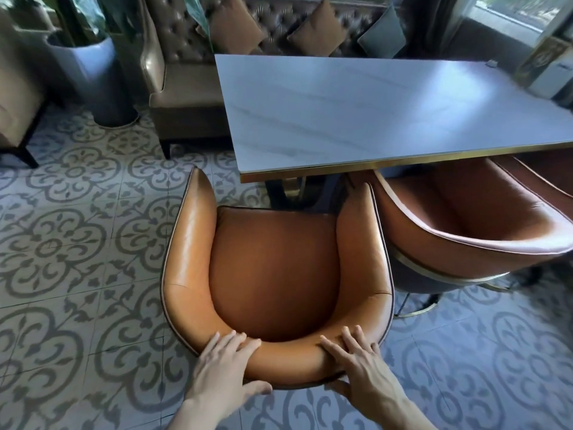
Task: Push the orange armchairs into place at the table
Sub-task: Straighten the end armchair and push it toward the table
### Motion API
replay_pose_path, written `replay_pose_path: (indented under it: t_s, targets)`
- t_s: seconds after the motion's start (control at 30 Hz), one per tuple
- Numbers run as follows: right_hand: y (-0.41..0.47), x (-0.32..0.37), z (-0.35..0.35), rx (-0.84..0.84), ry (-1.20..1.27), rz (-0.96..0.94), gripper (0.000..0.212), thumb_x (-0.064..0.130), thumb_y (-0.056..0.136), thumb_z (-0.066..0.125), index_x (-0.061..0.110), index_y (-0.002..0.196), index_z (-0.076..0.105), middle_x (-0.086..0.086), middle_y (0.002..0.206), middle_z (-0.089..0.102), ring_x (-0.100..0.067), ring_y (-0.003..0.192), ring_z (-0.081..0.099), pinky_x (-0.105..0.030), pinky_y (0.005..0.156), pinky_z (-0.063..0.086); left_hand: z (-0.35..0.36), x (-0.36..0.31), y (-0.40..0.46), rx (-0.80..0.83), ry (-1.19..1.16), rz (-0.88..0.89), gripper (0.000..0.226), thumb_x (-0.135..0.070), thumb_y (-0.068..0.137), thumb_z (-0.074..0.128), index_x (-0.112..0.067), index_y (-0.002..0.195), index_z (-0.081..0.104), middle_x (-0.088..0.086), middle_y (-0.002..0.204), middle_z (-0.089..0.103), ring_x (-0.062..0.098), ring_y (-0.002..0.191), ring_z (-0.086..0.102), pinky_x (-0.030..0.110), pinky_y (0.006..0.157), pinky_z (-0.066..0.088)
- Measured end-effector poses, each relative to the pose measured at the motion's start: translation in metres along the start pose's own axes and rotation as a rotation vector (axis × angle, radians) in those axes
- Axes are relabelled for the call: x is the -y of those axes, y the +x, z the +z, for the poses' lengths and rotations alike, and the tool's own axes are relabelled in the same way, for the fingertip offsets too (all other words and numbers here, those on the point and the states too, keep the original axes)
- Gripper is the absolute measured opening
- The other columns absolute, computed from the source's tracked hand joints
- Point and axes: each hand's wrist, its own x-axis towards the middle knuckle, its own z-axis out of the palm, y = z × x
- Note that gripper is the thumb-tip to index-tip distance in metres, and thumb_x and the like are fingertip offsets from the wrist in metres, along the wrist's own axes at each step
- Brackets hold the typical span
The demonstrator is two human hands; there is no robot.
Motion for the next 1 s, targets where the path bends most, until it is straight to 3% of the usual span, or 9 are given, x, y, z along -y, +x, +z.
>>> replay_pose_path:
  t_s: [0.13, 0.27, 0.43, 0.63, 0.77, 0.9, 1.0]
  targets:
    - [0.004, -0.001, 0.001, -0.016, 0.006, -0.003, 0.096, 0.043, 0.086, 0.072, 0.055, 0.15, 0.002, -0.014, 0.161, 0.026, -0.042, 0.15, 0.016, -0.063, 0.111, 0.03, 0.005, -0.001, -0.002, -0.075, -0.01, -0.006, 0.094, -0.089, 0.065, 0.043, -0.039, 0.144, 0.035, -0.015, 0.147, 0.039, 0.01, 0.139, 0.028, 0.032, 0.118, 0.004]
    - [0.006, -0.004, 0.005, -0.015, 0.034, -0.011, 0.081, 0.041, 0.09, 0.069, 0.044, 0.154, 0.019, -0.016, 0.163, 0.02, -0.041, 0.151, 0.009, -0.063, 0.113, 0.024, 0.01, -0.004, -0.005, -0.115, -0.009, -0.037, 0.093, -0.09, 0.064, 0.043, -0.038, 0.142, 0.042, -0.013, 0.142, 0.047, 0.011, 0.135, 0.037, 0.033, 0.118, 0.01]
    - [0.006, -0.016, 0.002, 0.032, 0.02, -0.041, 0.079, 0.043, 0.094, 0.062, 0.046, 0.155, 0.012, -0.014, 0.165, 0.012, -0.038, 0.151, 0.003, -0.061, 0.115, 0.019, 0.011, -0.021, -0.01, -0.126, -0.01, -0.065, 0.092, -0.089, 0.064, 0.044, -0.037, 0.14, 0.045, -0.016, 0.137, 0.051, 0.007, 0.129, 0.043, 0.033, 0.118, 0.015]
    - [-0.015, -0.063, 0.007, -0.003, -0.022, -0.082, 0.085, 0.046, 0.075, 0.082, 0.047, 0.145, 0.034, -0.02, 0.148, 0.047, -0.047, 0.14, 0.036, -0.067, 0.098, 0.042, 0.034, -0.073, -0.02, -0.172, -0.057, -0.112, 0.09, -0.089, 0.064, 0.045, -0.035, 0.136, 0.05, -0.02, 0.13, 0.054, 0.004, 0.124, 0.045, 0.033, 0.117, 0.019]
    - [-0.028, -0.092, -0.003, -0.031, -0.008, -0.151, 0.071, 0.042, 0.089, 0.068, 0.045, 0.149, 0.03, -0.018, 0.16, 0.028, -0.041, 0.149, 0.015, -0.063, 0.111, 0.026, 0.047, -0.11, -0.023, -0.155, -0.075, -0.164, 0.089, -0.088, 0.065, 0.042, -0.038, 0.138, 0.045, -0.021, 0.134, 0.049, 0.002, 0.128, 0.04, 0.032, 0.118, 0.014]
    - [-0.038, -0.114, -0.009, 0.015, -0.004, -0.173, 0.07, 0.042, 0.093, 0.063, 0.045, 0.152, 0.025, -0.016, 0.163, 0.02, -0.038, 0.151, 0.006, -0.061, 0.115, 0.019, 0.058, -0.139, -0.026, -0.155, -0.088, -0.218, 0.099, -0.094, 0.06, 0.037, -0.037, 0.141, 0.042, -0.016, 0.142, 0.046, 0.006, 0.135, 0.035, 0.031, 0.117, 0.007]
    - [-0.04, -0.124, -0.012, 0.013, -0.009, -0.193, 0.072, 0.038, 0.093, 0.065, 0.044, 0.152, 0.025, -0.018, 0.163, 0.02, -0.039, 0.151, 0.007, -0.061, 0.115, 0.019, 0.062, -0.147, -0.025, -0.137, -0.098, -0.235, 0.116, -0.101, 0.048, 0.016, -0.042, 0.144, 0.037, -0.015, 0.149, 0.039, 0.007, 0.14, 0.027, 0.03, 0.116, 0.003]
